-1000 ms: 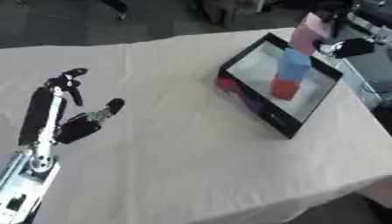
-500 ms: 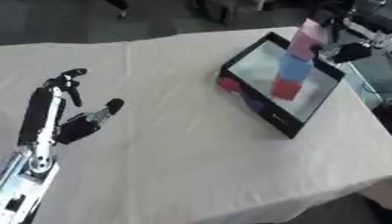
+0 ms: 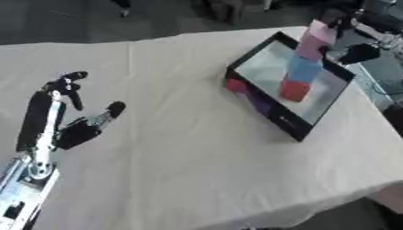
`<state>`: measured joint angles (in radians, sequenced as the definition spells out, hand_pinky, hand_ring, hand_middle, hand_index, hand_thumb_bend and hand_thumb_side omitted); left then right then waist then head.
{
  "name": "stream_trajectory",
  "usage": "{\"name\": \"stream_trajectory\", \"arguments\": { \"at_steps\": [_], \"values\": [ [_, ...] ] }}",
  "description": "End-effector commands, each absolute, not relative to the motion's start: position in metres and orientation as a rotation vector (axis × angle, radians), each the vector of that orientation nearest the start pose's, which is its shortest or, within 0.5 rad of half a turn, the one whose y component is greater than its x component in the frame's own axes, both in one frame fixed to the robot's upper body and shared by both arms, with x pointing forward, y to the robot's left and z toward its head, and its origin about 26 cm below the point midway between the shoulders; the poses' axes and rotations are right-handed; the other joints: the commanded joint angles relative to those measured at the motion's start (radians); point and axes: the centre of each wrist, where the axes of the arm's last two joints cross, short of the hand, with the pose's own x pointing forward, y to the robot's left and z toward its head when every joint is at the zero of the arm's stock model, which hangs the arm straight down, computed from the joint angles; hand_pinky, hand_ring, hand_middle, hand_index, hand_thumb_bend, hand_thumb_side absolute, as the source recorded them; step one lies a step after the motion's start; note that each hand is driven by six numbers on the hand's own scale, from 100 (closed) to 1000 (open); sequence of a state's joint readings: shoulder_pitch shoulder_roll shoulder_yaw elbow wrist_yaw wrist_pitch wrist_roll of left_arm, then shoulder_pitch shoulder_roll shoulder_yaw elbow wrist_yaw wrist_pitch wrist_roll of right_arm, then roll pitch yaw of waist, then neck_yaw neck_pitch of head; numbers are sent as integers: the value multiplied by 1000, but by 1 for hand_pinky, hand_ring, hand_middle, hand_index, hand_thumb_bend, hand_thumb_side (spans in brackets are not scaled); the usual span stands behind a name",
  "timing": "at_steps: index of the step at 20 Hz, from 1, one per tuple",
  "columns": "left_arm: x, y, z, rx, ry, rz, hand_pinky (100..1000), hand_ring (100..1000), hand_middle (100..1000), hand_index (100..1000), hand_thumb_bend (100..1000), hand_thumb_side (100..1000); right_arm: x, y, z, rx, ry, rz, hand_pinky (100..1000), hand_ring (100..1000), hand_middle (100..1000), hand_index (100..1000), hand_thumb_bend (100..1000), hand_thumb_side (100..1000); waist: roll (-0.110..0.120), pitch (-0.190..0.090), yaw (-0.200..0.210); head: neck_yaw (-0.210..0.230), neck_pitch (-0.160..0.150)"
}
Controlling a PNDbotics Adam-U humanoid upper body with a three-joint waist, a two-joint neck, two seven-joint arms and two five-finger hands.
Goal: Pick up the objects with one hand, pass them to the other hand, and then place them into the box on the other side of the table.
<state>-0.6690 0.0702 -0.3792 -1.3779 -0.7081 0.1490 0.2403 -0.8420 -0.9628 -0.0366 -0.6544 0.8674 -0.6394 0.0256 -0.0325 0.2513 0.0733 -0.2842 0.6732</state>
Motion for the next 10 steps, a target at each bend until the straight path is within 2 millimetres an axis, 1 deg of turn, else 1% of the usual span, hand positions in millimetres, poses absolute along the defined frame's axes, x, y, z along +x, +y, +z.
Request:
{"name": "stream_trajectory", "arguments": {
  "at_steps": [1,6,8,10],
  "values": [
    [383,82,142,652,-2065,-797,771,712,297,822,748,773,378,-555,267,-1347,-1399,1345,817,816,695,752,253,669,-4,-15,-4,-4,-12],
    [383,81,141,651,-2065,-799,771,713,296,822,749,770,378,-555,269,-1347,-1379,1360,856,873,766,845,321,694,-4,-15,-5,-4,-12],
    [383,82,140,652,-2063,-800,771,714,295,822,749,770,377,-556,269,-1337,-1379,1367,866,888,776,866,452,740,-4,-15,-5,-5,-12],
    [383,82,139,652,-2060,-802,771,714,295,822,747,771,377,-557,269,-1326,-1380,1370,874,894,780,881,447,747,-4,-15,-6,-5,-12]
  ]
}}
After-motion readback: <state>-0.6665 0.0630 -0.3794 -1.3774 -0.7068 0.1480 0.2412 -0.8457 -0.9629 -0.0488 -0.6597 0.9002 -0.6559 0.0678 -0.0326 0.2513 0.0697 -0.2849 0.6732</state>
